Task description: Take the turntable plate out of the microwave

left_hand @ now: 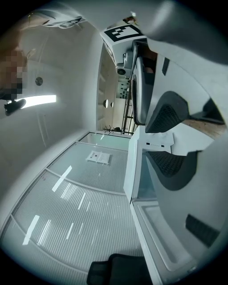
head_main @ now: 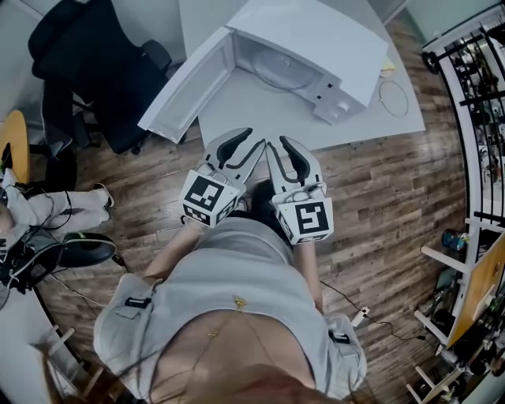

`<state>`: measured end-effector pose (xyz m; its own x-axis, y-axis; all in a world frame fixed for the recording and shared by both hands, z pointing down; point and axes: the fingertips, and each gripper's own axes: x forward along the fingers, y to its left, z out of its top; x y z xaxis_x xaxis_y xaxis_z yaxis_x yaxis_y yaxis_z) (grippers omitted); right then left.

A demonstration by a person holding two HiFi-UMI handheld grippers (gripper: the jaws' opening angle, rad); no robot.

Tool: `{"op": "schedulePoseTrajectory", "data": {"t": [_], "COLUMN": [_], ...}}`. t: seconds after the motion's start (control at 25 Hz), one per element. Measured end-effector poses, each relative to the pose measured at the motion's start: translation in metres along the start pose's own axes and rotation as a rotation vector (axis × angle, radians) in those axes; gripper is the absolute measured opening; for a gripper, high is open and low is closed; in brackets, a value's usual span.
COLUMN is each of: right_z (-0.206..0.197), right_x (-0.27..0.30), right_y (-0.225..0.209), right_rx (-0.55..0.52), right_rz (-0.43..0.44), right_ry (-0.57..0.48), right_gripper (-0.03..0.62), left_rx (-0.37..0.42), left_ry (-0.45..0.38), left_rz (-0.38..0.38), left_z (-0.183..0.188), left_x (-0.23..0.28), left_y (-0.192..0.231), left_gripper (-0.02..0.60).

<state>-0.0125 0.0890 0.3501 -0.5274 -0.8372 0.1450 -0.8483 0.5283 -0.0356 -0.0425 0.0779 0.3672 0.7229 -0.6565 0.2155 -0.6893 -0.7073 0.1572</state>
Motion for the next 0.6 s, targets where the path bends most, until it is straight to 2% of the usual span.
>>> {"op": "schedulePoseTrajectory", "data": {"t": [0.6], "right_z": [0.018], "right_x": [0.026], "right_y": [-0.099], "right_rx": [0.003], "right_rz": [0.033], "right_ry": [-0.022], "right_gripper": [0.100], "left_rx": [0.006], "left_ry": [-0.022], "left_rz": [0.044], "left_z": [0.037], "left_x": [0.096], "left_y": [0.008], "left_gripper": [0.129]}}
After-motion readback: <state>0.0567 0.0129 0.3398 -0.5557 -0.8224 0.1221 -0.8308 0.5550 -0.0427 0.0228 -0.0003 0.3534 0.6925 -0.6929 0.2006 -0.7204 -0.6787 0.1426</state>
